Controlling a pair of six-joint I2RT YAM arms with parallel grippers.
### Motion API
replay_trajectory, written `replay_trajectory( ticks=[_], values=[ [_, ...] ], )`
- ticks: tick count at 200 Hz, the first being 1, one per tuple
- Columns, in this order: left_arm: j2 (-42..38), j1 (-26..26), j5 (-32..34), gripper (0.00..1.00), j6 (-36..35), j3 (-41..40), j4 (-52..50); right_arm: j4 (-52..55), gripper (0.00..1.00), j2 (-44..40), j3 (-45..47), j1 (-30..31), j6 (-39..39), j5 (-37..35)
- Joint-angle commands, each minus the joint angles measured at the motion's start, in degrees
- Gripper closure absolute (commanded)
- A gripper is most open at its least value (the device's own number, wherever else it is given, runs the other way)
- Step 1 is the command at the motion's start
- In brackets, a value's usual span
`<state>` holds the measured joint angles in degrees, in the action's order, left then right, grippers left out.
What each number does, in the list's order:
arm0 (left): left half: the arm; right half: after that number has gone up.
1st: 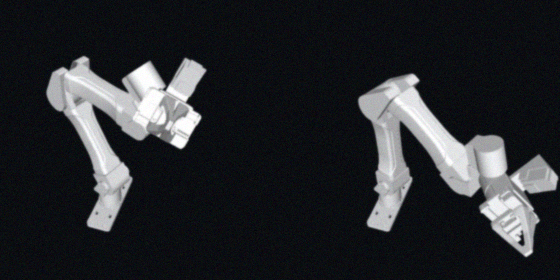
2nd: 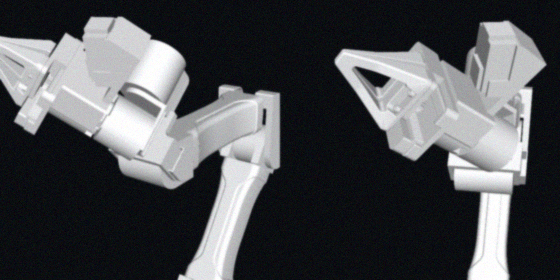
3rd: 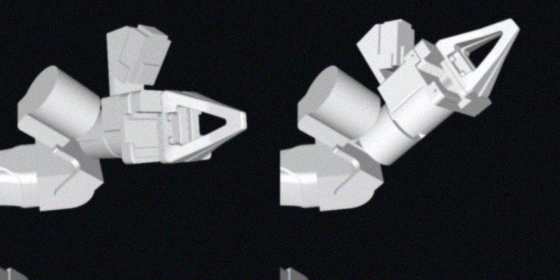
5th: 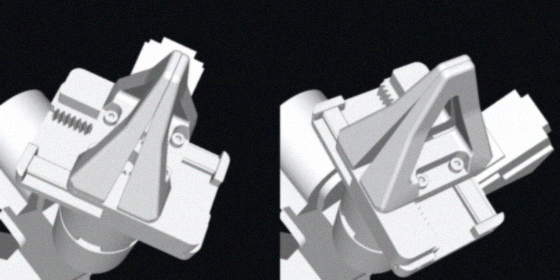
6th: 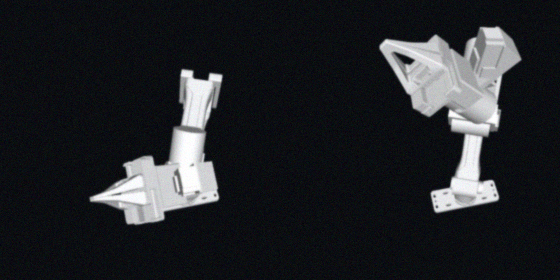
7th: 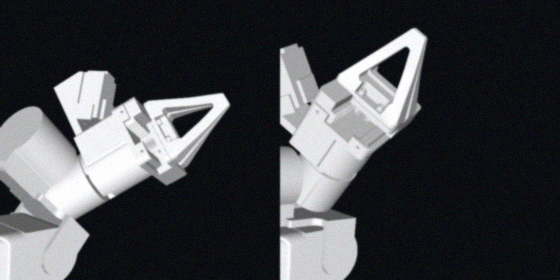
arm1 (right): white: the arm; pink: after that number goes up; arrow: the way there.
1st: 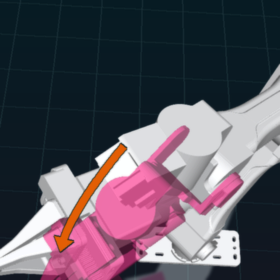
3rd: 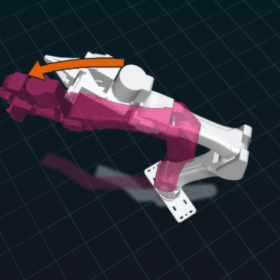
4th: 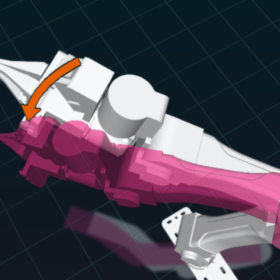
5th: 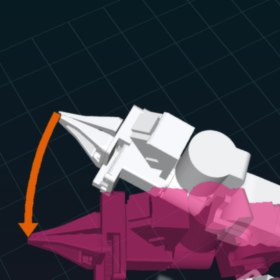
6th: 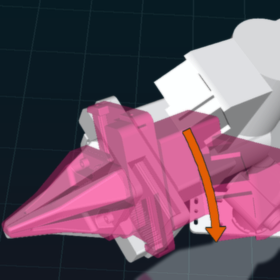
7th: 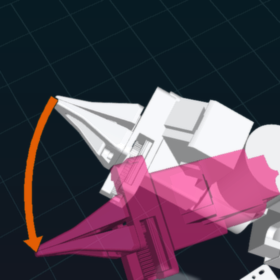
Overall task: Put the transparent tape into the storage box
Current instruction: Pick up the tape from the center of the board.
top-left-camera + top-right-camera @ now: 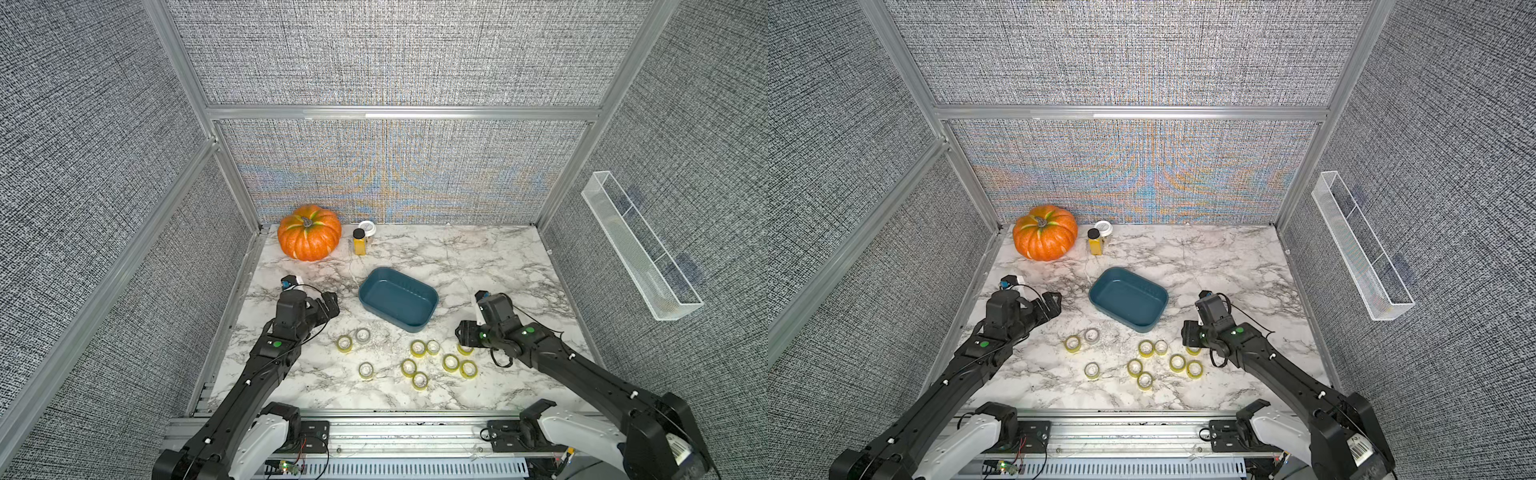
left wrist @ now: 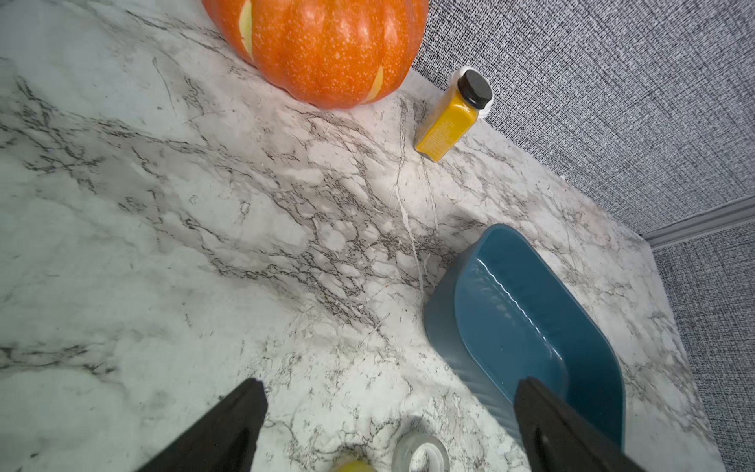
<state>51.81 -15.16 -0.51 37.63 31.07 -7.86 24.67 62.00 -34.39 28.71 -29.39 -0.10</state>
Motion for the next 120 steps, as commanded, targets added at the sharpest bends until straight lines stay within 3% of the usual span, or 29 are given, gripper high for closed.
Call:
replay_trajectory(
  ticks=[1,40,120],
  values=[
    [0.14,-0.40,-1.44,0.00,1.17,0.95,0.80,3.73,0.37,-1.08,1.20,2.13,-5.43,-1.81],
    [3.33,-1.64,-8.59,0.00,2.60,0.66,4.93,3.48,0.39,1.88,1.39,4.69,-5.84,-3.15],
    [4.93,-6.63,-5.53,0.00,3.52,0.43,4.59,2.93,0.42,11.65,-3.58,7.25,-3.23,-6.60]
  ],
)
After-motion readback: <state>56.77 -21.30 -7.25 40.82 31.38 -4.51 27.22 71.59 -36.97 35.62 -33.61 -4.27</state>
